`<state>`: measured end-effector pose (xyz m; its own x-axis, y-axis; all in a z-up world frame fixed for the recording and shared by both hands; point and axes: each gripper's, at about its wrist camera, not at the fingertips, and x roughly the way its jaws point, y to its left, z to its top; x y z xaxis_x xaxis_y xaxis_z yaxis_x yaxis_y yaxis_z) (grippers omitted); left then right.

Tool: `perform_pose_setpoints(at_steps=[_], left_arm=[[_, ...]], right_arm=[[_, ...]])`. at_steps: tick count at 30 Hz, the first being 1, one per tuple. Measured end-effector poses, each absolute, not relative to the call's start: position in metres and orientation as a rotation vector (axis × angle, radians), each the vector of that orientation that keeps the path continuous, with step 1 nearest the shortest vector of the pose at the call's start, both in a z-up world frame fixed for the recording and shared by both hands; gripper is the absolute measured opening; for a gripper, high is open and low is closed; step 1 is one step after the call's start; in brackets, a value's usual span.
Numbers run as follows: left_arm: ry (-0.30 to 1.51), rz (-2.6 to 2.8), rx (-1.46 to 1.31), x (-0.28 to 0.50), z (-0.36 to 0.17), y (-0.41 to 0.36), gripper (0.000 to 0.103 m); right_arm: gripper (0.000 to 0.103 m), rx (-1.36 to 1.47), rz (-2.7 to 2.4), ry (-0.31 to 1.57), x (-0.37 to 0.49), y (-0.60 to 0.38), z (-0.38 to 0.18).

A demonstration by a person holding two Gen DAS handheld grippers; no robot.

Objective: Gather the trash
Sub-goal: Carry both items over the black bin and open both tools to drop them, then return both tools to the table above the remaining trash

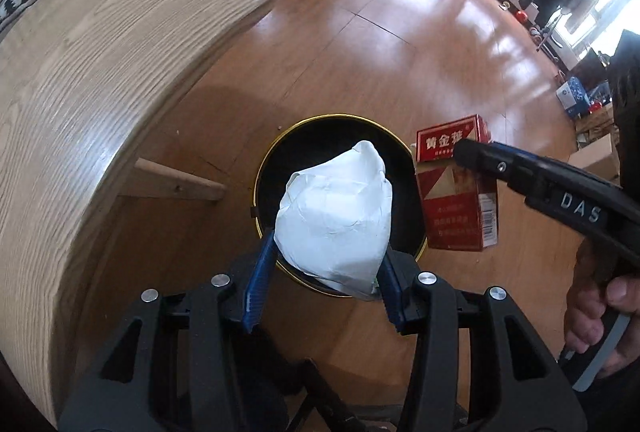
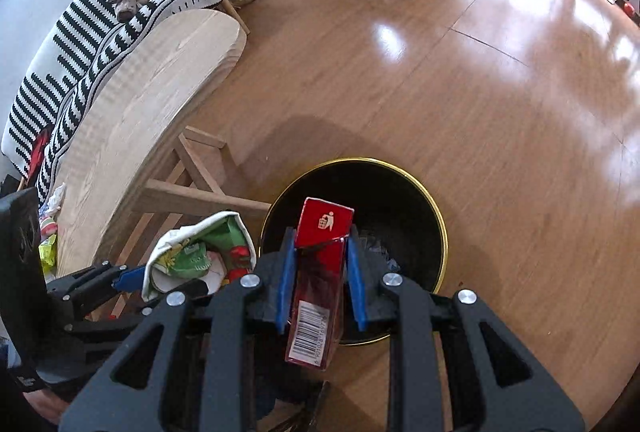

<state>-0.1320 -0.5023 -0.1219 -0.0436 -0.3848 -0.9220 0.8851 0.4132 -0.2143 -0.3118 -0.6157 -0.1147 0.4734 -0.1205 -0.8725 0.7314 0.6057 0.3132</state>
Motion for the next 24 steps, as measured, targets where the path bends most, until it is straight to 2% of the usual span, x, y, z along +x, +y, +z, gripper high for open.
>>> perform_pose_setpoints(at_steps=[7, 8, 9, 10, 11, 17, 24], left_arm=[[1.196, -1.111, 0.531, -0.14, -0.12, -0.506, 0.049], [1.194, -1.118, 0.536, -0.141, -0.12, -0.506, 0.051], [1.189, -1.123, 0.538, -0.141, -0.119, -0.506, 0.059], [1.182, -1.126, 0.541, -0.141, -0.116, -0.507, 0.068], [1.169, -1.124, 0.545, -0.142, -0.114, -0.507, 0.07], [1.168, -1.11, 0.454, -0.127, -0.09, -0.495, 0.071], [1.108, -1.029, 0.086, -0.047, 0.002, -0.39, 0.077]], right_arm=[[0.025, 0.737, -0.598, 0.93, -0.318, -0.613, -0.108], [0.028, 0.732, -0.602, 0.927, -0.317, -0.613, -0.107], [0.031, 0.73, -0.609, 0.928, -0.317, -0.613, -0.105], [0.042, 0.731, -0.613, 0.925, -0.318, -0.613, -0.104], [0.052, 0.737, -0.615, 0.916, -0.318, -0.614, -0.103], [0.06, 0.73, -0.618, 0.889, -0.316, -0.61, -0.088], [0.07, 0.596, -0.487, 0.819, -0.253, -0.566, -0.025]])
